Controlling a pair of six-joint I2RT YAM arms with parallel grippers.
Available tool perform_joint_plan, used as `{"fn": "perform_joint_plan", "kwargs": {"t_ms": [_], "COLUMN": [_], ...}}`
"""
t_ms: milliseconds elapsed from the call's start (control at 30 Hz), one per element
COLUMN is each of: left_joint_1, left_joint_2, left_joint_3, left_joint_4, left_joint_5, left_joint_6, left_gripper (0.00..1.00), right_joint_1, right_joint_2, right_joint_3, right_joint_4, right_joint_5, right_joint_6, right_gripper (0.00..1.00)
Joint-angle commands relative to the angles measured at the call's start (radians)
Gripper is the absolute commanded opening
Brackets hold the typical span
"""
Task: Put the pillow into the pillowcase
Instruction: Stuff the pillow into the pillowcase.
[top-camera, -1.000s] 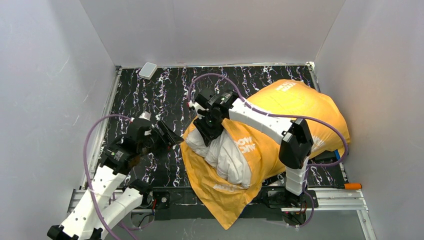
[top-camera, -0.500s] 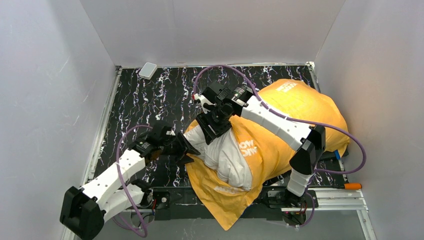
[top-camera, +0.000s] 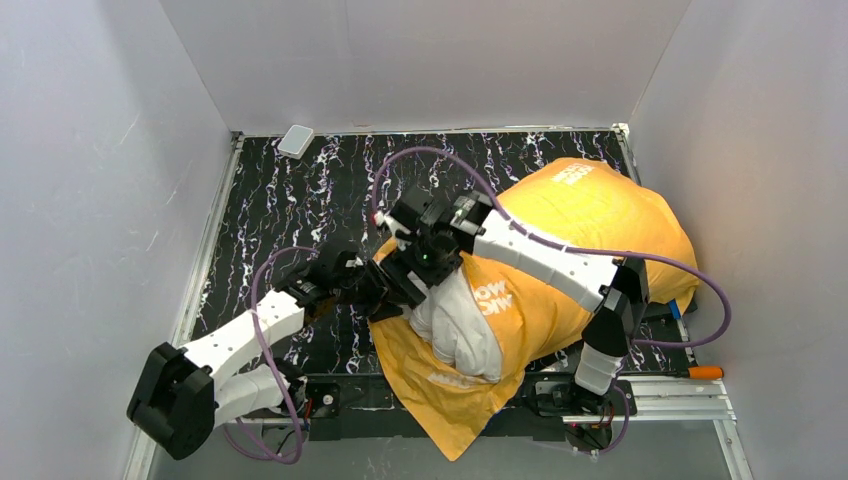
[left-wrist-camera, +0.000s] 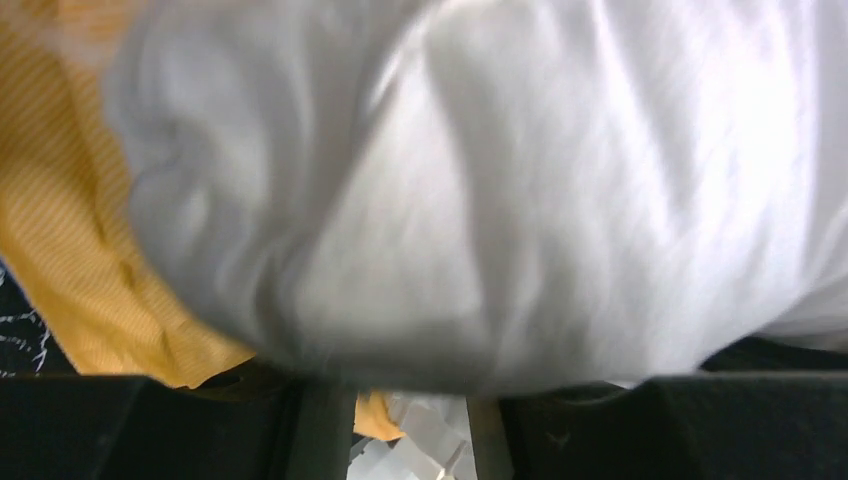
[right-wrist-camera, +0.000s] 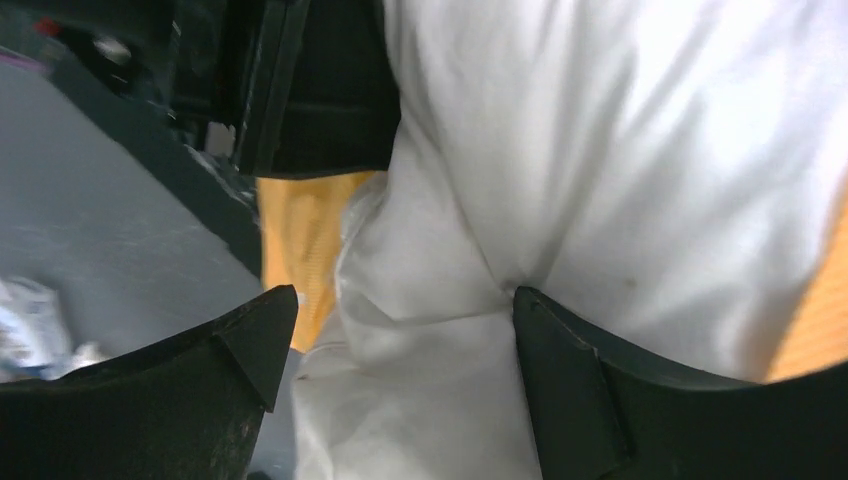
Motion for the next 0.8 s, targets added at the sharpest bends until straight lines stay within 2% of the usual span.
{"fn": "perform_joint_plan", "kwargs": {"t_ms": [0, 133, 167, 233, 300, 367, 500, 567, 700, 767], "left_joint_1": [-0.001, 0.004, 0.006, 0.012, 0.016, 0.017, 0.019, 0.019, 0.017, 0.005], "left_joint_2": [0.053, 0.028, 0.01, -0.032, -0.082, -0.136, -0.218, -0.241, -0.2, -0.141], "left_joint_3": [0.09, 0.126, 0.117, 0.095, 0.08, 0.087, 0.1, 0.084, 0.034, 0.054], "left_joint_4": [0.115, 0.1, 0.109, 0.108, 0.068, -0.036, -0.265, -0.314, -0.24, -0.213], "left_joint_5": [-0.007, -0.016, -0.02, -0.023, -0.03, -0.047, -0.083, -0.083, -0.023, -0.003], "left_joint_6": [0.012, 0.02, 0.009, -0.017, -0.034, -0.033, -0.021, -0.037, -0.082, -0.062], "left_gripper": [0.36, 0.36, 0.36, 0.39, 0.48, 0.55, 0.61, 0.58, 0.42, 0.41], "right_joint_1": [0.087, 0.099, 0.098, 0.095, 0.084, 0.054, -0.047, -0.086, -0.131, -0.137], "right_joint_2": [-0.033, -0.02, -0.013, 0.001, 0.008, 0.0, -0.036, -0.055, -0.078, -0.081], "right_joint_3": [-0.148, -0.278, -0.295, -0.309, -0.296, -0.28, -0.274, -0.278, -0.283, -0.281], "right_joint_4": [-0.01, 0.047, 0.058, 0.076, 0.086, 0.099, 0.158, 0.197, 0.245, 0.255], "right_joint_5": [0.259, 0.456, 0.48, 0.502, 0.478, 0.423, 0.25, 0.17, 0.047, 0.023], "right_joint_6": [-0.047, -0.042, -0.041, -0.041, -0.032, -0.009, 0.053, 0.079, 0.129, 0.143], "right_gripper": [0.88, 0.87, 0.78, 0.52, 0.22, 0.02, 0.01, 0.01, 0.01, 0.01]}}
